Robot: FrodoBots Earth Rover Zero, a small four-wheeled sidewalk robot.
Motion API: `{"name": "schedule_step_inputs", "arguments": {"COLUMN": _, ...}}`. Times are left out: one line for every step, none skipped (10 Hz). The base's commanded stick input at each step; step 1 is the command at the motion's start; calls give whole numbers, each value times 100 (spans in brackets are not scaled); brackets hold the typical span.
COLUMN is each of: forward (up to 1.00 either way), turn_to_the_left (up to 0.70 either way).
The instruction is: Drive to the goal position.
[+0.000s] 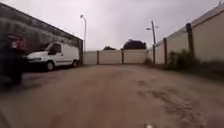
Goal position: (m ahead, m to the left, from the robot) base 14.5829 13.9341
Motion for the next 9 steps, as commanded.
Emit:
{"name": "schedule_step_inputs", "arguments": {"forward": 85, "turn_to_the_left": -30}}
{"name": "schedule_step_inputs", "arguments": {"forward": 85, "turn_to_the_left": 4}}
{"name": "schedule_step_inputs", "arguments": {"forward": 85, "turn_to_the_left": 5}}
{"name": "schedule_step_inputs", "arguments": {"forward": 85, "turn_to_the_left": 5}}
{"name": "schedule_step_inputs", "arguments": {"forward": 85, "turn_to_the_left": 5}}
{"name": "schedule_step_inputs", "arguments": {"forward": 85, "turn_to_the_left": 5}}
{"name": "schedule_step_inputs", "arguments": {"forward": 85, "turn_to_the_left": 5}}
{"name": "schedule_step_inputs", "arguments": {"forward": 85, "turn_to_the_left": 5}}
{"name": "schedule_step_inputs", "arguments": {"forward": 85, "turn_to_the_left": 5}}
